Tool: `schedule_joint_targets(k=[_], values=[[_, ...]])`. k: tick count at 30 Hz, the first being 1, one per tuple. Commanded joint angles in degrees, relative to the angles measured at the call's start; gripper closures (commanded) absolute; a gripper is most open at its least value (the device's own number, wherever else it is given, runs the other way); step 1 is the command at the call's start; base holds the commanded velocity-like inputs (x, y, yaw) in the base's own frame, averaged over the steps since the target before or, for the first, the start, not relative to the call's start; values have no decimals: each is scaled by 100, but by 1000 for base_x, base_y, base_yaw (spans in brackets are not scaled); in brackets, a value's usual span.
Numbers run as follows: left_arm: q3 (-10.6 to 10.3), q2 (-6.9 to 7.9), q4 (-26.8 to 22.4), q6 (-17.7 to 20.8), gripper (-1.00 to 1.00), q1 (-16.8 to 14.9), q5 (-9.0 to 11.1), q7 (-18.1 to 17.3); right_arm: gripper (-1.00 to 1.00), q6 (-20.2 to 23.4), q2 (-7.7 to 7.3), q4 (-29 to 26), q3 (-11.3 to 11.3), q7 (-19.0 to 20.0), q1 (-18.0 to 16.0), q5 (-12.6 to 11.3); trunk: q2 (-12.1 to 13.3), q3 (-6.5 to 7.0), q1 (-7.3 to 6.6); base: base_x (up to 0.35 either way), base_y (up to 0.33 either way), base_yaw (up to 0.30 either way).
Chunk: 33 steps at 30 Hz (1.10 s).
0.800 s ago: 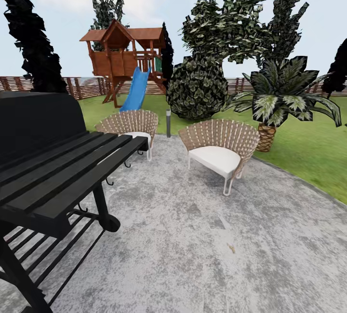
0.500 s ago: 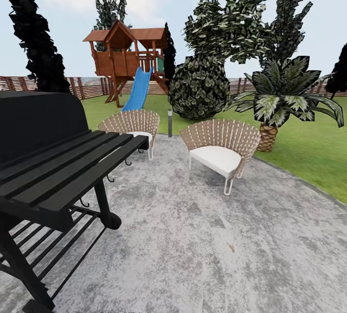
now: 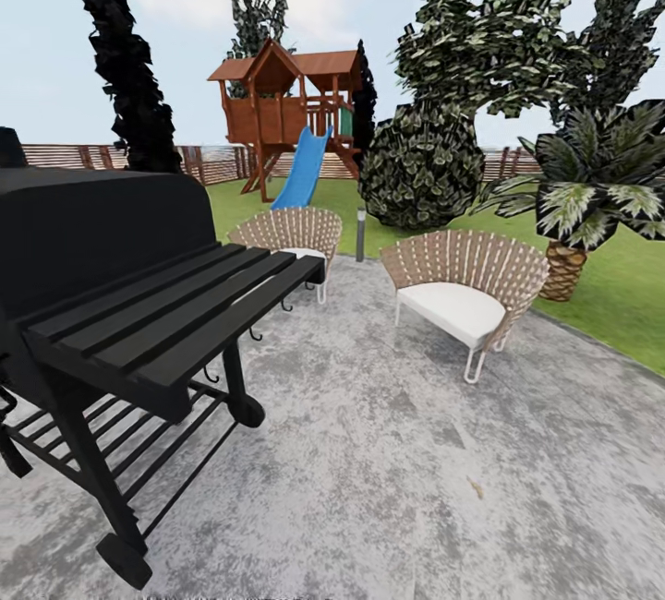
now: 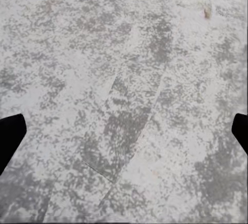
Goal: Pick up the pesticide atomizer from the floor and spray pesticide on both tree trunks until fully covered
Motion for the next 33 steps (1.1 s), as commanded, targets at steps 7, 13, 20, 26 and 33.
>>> schedule_joint_targets(k=[7,13,20,26,33], values=[[171,22,-193,-85,-100,66,55,142,-100,-102,0,147,-11,-3,-41,1,-3,-47,0,0,0,234],[187,72,-171,-194,-100,68,60,144,-100,-308,0,257,-12,-3,-42,1,-3,-81,0,-6,-15,234],[188,74,-132,-552,-100,61,63,144,-100,-512,0,276,-18,-3,-42,0,-3,-121,0,-148,-191,233],[188,63,-129,-582,-100,59,80,148,-100,-520,8,507,-12,-3,-42,-7,-3,-155,0,-226,-203,234],[188,54,-128,-587,-100,59,84,150,-100,-520,15,517,-12,-3,-42,-7,-3,-196,0,-156,-255,232]])
